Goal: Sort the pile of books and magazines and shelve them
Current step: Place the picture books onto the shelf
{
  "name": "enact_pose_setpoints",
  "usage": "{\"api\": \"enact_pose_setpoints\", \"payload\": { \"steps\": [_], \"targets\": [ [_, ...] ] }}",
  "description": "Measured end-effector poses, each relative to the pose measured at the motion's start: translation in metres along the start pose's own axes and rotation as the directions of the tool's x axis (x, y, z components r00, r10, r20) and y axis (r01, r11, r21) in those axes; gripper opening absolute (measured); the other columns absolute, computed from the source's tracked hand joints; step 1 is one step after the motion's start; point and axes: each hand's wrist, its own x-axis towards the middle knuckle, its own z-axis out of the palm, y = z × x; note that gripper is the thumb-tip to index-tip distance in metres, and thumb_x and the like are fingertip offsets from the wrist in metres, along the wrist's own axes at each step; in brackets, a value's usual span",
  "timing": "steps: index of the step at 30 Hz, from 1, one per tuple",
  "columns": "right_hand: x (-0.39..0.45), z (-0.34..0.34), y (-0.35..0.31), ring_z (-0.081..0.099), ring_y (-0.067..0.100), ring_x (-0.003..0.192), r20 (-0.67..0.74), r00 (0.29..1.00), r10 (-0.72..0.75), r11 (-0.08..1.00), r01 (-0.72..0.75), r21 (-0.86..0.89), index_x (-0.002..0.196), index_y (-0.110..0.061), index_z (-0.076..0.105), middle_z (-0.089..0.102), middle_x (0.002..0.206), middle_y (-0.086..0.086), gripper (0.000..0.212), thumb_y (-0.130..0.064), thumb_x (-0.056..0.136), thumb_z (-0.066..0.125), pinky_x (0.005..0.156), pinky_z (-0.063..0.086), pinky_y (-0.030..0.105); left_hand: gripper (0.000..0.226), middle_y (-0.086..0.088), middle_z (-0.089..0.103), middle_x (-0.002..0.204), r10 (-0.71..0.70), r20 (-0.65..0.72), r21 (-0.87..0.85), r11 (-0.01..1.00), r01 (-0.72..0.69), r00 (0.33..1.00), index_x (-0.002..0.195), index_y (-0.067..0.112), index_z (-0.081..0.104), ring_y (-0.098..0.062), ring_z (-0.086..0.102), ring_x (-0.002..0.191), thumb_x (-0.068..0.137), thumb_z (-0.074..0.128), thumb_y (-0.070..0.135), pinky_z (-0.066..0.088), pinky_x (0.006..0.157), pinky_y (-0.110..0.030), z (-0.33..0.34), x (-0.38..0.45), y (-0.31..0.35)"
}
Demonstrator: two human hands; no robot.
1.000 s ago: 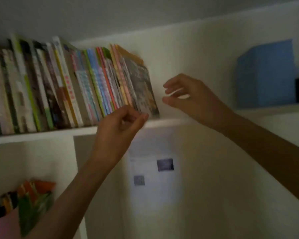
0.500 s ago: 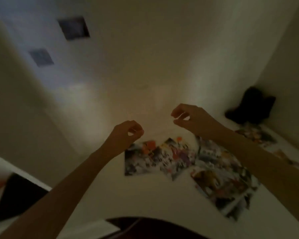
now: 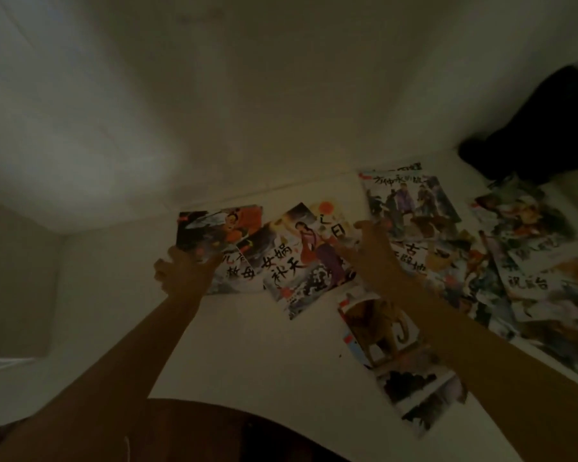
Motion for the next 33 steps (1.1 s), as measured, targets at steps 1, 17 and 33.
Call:
{"api": "enact_pose_setpoints", "payload": {
  "steps": [1, 17, 33],
  "targets": [
    [0.010, 0.001, -0.002, 0.041, 0.033, 0.124, 0.020, 1.000, 0.011, 1.000, -0.011, -0.025, 0.138, -0.005, 0.033, 0.032, 0.140, 0.019, 0.074, -0.036, 0.082, 0.070, 0.096, 0.039, 0.039, 0.087, -0.031, 0.030, 0.137, -0.030, -0.008, -0.003, 1.000, 0.030, 1.000, 0.134, -0.006, 0.030, -0.044, 0.030, 0.128, 0.075, 0.074, 0.040, 0.028, 0.104, -0.048, 0.005, 0.002, 0.002],
    [0.039, 0.033, -0.015, 0.035, 0.042, 0.123, -0.009, 0.987, 0.157, 0.953, -0.154, -0.260, 0.131, -0.006, 0.032, 0.032, 0.134, 0.023, 0.072, -0.041, 0.080, 0.069, 0.101, 0.033, 0.042, 0.053, -0.022, 0.059, 0.114, -0.025, -0.006, -0.416, 0.909, 0.020, 1.000, 0.118, 0.002, 0.049, -0.039, 0.060, 0.100, 0.080, 0.072, 0.031, 0.052, 0.081, -0.054, -0.005, 0.011, -0.030],
    [0.011, 0.047, -0.017, 0.055, 0.039, 0.105, -0.113, 0.986, 0.123, 0.971, -0.096, 0.221, 0.124, -0.008, 0.038, 0.057, 0.117, 0.020, 0.051, -0.016, 0.083, 0.068, 0.089, 0.048, 0.047, 0.032, -0.017, 0.057, 0.093, 0.030, 0.045, -0.487, 0.873, -0.004, 0.999, 0.111, 0.008, 0.049, -0.030, 0.055, 0.067, 0.084, 0.066, 0.011, 0.051, 0.043, -0.027, -0.075, 0.024, -0.088]
  ]
}}
